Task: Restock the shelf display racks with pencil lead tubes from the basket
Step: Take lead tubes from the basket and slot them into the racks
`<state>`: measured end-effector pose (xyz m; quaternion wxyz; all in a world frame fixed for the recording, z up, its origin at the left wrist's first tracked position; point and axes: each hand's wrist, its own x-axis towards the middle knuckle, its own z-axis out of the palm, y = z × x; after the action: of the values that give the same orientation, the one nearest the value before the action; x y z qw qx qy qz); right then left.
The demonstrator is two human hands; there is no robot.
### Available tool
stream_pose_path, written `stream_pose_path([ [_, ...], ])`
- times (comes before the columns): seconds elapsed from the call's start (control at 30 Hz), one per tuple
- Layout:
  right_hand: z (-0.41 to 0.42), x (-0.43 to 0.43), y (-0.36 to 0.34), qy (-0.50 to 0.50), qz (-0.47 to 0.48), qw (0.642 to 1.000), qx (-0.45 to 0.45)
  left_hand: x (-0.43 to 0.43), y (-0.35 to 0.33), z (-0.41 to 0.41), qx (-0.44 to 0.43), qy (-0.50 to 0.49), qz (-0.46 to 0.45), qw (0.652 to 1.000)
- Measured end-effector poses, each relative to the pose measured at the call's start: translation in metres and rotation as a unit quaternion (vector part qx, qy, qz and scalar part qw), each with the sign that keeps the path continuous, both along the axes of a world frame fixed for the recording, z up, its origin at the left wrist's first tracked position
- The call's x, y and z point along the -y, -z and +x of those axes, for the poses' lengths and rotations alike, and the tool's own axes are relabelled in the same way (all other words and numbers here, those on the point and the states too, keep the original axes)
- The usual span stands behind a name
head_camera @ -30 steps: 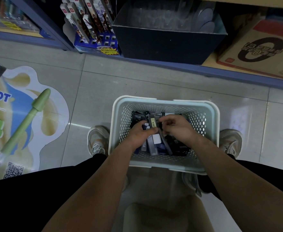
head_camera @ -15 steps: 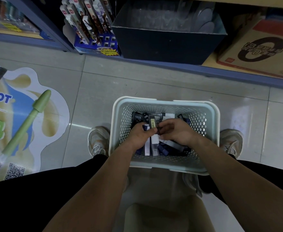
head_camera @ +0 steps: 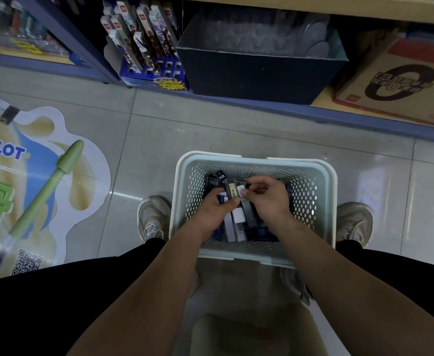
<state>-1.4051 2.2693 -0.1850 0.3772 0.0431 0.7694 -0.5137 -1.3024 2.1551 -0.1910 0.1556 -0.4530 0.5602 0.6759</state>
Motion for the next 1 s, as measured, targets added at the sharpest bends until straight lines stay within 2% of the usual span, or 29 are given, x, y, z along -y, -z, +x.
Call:
stream_pose_path([
  [0.27, 0.0, -0.003, 0.0, 0.004, -0.027, 0.998, 0.058, 0.002, 0.005, -0.001, 0.021, 0.024, -0.019, 0.999],
  [0.43, -0.006, -0.007, 0.0, -0.029, -0.033, 0.996, 0.079, 0.004, 0.008, 0.0, 0.023, 0.023, -0.024, 0.999],
  [0.7, -0.007, -0.006, -0.002, 0.008, -0.067, 0.986, 0.151, 0.001, 0.007, -0.001, -0.003, 0.048, -0.029, 0.998],
  [0.9, -0.008, -0.003, -0.002, -0.016, -0.082, 0.988, 0.132, 0.002, 0.001, -0.003, -0.023, 0.057, -0.022, 0.998],
  [1.0, -0.01, 0.0, 0.002, -0.044, -0.008, 0.998, 0.034, 0.005, -0.003, -0.004, -0.031, 0.069, 0.0, 0.997],
])
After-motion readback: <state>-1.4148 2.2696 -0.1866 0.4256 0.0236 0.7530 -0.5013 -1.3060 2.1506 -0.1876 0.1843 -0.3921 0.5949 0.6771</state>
